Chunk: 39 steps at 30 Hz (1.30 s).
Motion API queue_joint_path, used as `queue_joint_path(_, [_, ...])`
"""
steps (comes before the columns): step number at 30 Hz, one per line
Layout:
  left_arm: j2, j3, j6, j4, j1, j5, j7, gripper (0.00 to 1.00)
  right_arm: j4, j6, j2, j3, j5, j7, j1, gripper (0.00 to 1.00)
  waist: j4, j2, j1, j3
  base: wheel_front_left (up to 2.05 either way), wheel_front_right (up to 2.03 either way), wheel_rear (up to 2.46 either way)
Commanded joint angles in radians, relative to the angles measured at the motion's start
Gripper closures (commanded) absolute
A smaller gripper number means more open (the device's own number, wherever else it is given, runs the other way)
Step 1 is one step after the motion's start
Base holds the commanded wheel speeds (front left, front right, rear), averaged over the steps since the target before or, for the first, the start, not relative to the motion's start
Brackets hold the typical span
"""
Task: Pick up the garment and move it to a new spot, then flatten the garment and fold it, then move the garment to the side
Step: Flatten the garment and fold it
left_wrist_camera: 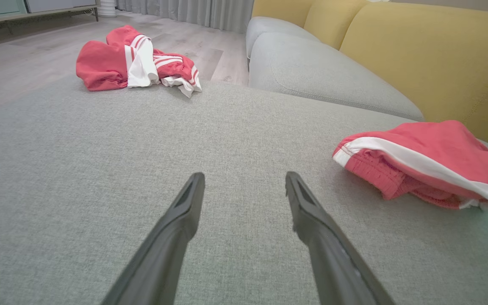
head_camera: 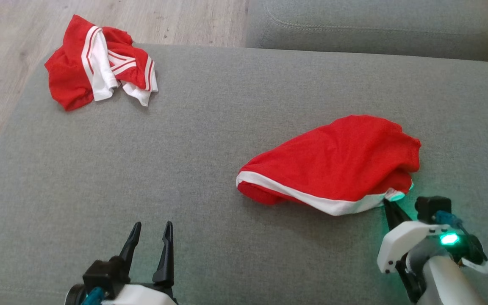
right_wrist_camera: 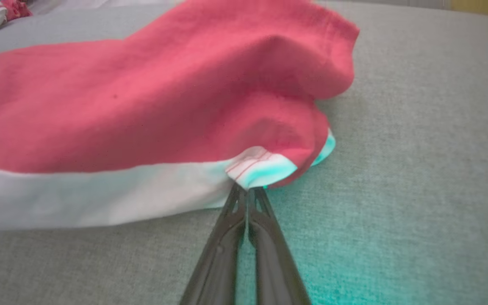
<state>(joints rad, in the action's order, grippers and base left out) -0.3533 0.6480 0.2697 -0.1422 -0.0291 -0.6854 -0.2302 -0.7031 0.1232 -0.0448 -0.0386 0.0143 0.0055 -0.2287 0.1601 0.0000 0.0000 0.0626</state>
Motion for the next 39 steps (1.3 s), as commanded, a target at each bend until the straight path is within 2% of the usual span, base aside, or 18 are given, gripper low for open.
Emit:
queue_joint_path(1, [-0.015, -0.028, 0.005, 0.029, -0.039, 0.006, -0.006, 0.0, 0.024, 0.008, -0.005, 0.019, -0.006, -0.021, -0.052, 1.0, -0.001, 0.0, 0.0, -0.002, 0.0, 0.0, 0.0])
queue_joint_path(10, [-0.019, -0.021, 0.008, 0.033, -0.024, 0.002, -0.004, 0.0, 0.067, 0.008, -0.005, -0.033, -0.023, -0.057, -0.031, 1.0, -0.018, 0.0, 0.0, -0.026, 0.0, 0.0, 0.0])
queue_joint_path(16, [-0.015, -0.017, 0.003, 0.039, -0.024, -0.004, -0.005, 0.0, 0.181, 0.008, -0.005, -0.044, -0.015, -0.052, 0.036, 1.0, -0.039, 0.0, 0.0, -0.035, 0.0, 0.0, 0.0])
queue_joint_path(20, [0.005, -0.006, -0.018, 0.039, -0.04, -0.02, 0.004, 0.0, 0.277, 0.008, -0.005, -0.049, 0.001, -0.027, 0.094, 1.0, -0.053, 0.0, 0.0, -0.032, 0.0, 0.0, 0.0])
queue_joint_path(26, [0.079, 0.018, -0.085, -0.016, -0.104, -0.079, 0.043, 0.0, 0.373, 0.008, -0.005, -0.058, 0.001, 0.023, 0.138, 1.0, -0.076, 0.0, 0.0, -0.011, 0.0, 0.0, 0.0])
queue_joint_path(34, [0.217, 0.028, -0.189, -0.16, -0.238, -0.192, 0.118, 0.0, 0.407, 0.008, -0.005, -0.051, -0.017, 0.059, 0.108, 1.0, -0.109, 0.0, 0.0, 0.038, 0.0, 0.0, 0.0])
queue_joint_path(39, [0.257, 0.026, -0.209, -0.227, -0.291, -0.243, 0.164, 0.0, 0.405, 0.008, -0.005, -0.036, -0.02, 0.066, 0.083, 1.0, -0.128, 0.0, 0.0, 0.059, 0.0, 0.0, 0.0])
